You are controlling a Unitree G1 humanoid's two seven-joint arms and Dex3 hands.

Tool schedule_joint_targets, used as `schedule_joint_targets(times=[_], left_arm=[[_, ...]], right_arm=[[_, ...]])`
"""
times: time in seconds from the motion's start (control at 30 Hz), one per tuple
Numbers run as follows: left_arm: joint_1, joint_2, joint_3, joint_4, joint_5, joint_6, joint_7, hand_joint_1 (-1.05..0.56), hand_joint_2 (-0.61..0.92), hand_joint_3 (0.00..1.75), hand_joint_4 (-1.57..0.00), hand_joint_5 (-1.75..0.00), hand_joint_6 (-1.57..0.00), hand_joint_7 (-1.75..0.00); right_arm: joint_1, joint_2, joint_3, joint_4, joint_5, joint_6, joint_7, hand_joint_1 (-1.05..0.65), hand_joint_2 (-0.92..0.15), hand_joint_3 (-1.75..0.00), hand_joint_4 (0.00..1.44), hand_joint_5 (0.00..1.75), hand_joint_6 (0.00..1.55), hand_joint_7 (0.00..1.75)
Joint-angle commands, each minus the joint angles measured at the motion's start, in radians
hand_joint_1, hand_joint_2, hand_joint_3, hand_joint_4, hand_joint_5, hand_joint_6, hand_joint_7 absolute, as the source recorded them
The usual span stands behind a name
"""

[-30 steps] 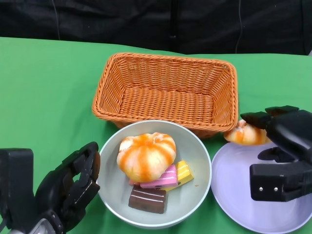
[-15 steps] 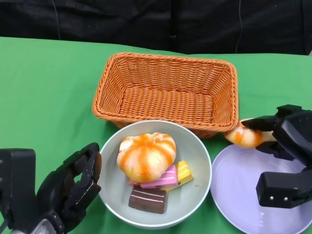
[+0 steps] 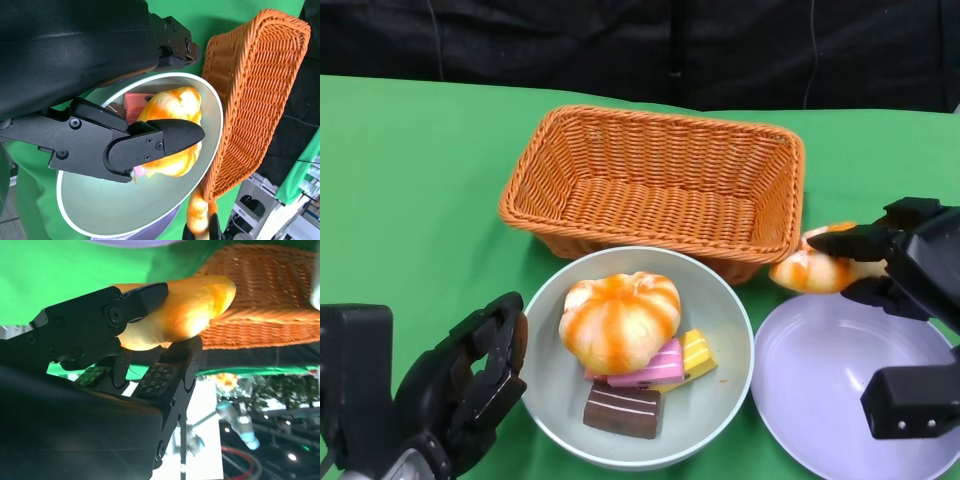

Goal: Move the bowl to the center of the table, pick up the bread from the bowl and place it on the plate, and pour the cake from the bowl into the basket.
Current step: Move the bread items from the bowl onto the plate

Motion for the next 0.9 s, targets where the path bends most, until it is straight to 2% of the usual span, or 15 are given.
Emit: schedule_joint_targets(times=[0.03, 0.2, 0.33, 0.43, 0.63, 0.7, 0.73, 0.77, 0.8, 0.87, 0.9], left_arm=[[-0.001, 0.017, 0.008, -0.001, 0.000, -0.005, -0.006, -0.64, 0.92, 0.64, 0.00, -0.36, -0.15, 0.00], [-0.001, 0.014, 0.011, -0.006, -0.004, 0.002, 0.001, -0.63, 0.92, 0.64, 0.00, -0.36, -0.16, 0.00], [-0.002, 0.013, 0.011, -0.008, -0.006, 0.005, 0.005, -0.64, 0.92, 0.64, 0.00, -0.37, -0.16, -0.01], [-0.003, 0.013, 0.013, -0.010, -0.008, 0.008, 0.008, -0.63, 0.92, 0.64, 0.00, -0.37, -0.17, -0.01], [-0.006, 0.018, 0.013, -0.004, -0.006, 0.007, 0.002, -0.64, 0.92, 0.64, 0.00, -0.38, -0.16, 0.00], [-0.007, 0.020, 0.012, -0.004, -0.004, 0.007, 0.001, -0.64, 0.92, 0.64, 0.00, -0.38, -0.16, 0.00], [-0.007, 0.020, 0.012, -0.004, -0.004, 0.007, 0.002, -0.64, 0.92, 0.64, 0.00, -0.38, -0.17, -0.01], [-0.008, 0.019, 0.012, -0.003, -0.005, 0.007, 0.003, -0.64, 0.92, 0.65, 0.00, -0.39, -0.17, -0.01], [-0.008, 0.018, 0.014, -0.002, -0.006, 0.007, 0.004, -0.64, 0.92, 0.65, 0.00, -0.39, -0.17, -0.01], [-0.010, 0.015, 0.017, -0.004, -0.008, 0.013, 0.010, -0.64, 0.92, 0.64, 0.00, -0.40, -0.18, -0.01], [-0.010, 0.015, 0.018, -0.004, -0.009, 0.015, 0.011, -0.64, 0.92, 0.63, 0.00, -0.40, -0.18, -0.01]], right_arm=[[0.071, -0.041, -0.067, -0.141, 0.046, 0.022, 0.056, -0.10, -0.82, -0.01, 1.19, 0.56, 1.11, 0.01], [0.179, -0.065, -0.140, -0.316, 0.071, 0.046, 0.136, -0.07, -0.80, 0.00, 1.21, 0.54, 1.13, 0.01], [0.272, -0.081, -0.195, -0.448, 0.098, 0.074, 0.231, -0.01, -0.76, 0.00, 1.29, 0.37, 1.15, 0.01], [0.345, -0.083, -0.235, -0.556, 0.125, 0.118, 0.330, 0.01, -0.77, 0.00, 1.33, 0.31, 1.14, 0.00], [0.446, -0.079, -0.279, -0.685, 0.126, 0.182, 0.467, 0.04, -0.76, 0.00, 1.44, 0.35, 1.13, 0.00], [0.461, -0.079, -0.282, -0.709, 0.109, 0.210, 0.508, 0.04, -0.74, 0.00, 1.35, 0.60, 1.14, 0.00], [0.466, -0.080, -0.282, -0.719, 0.102, 0.223, 0.529, 0.02, -0.74, 0.00, 1.27, 0.61, 1.12, 0.00], [0.468, -0.079, -0.284, -0.726, 0.098, 0.231, 0.543, 0.00, -0.74, 0.00, 1.26, 0.55, 1.11, 0.00], [0.472, -0.097, -0.275, -0.754, 0.087, 0.274, 0.631, 0.00, -0.74, 0.00, 1.26, 0.52, 1.11, 0.00], [0.479, -0.124, -0.262, -0.799, 0.092, 0.335, 0.779, -0.29, -0.80, -0.01, 0.79, 0.17, 0.71, 0.00], [0.481, -0.128, -0.261, -0.813, 0.094, 0.352, 0.821, -0.34, -0.81, -0.01, 0.72, 0.11, 0.65, 0.00]])
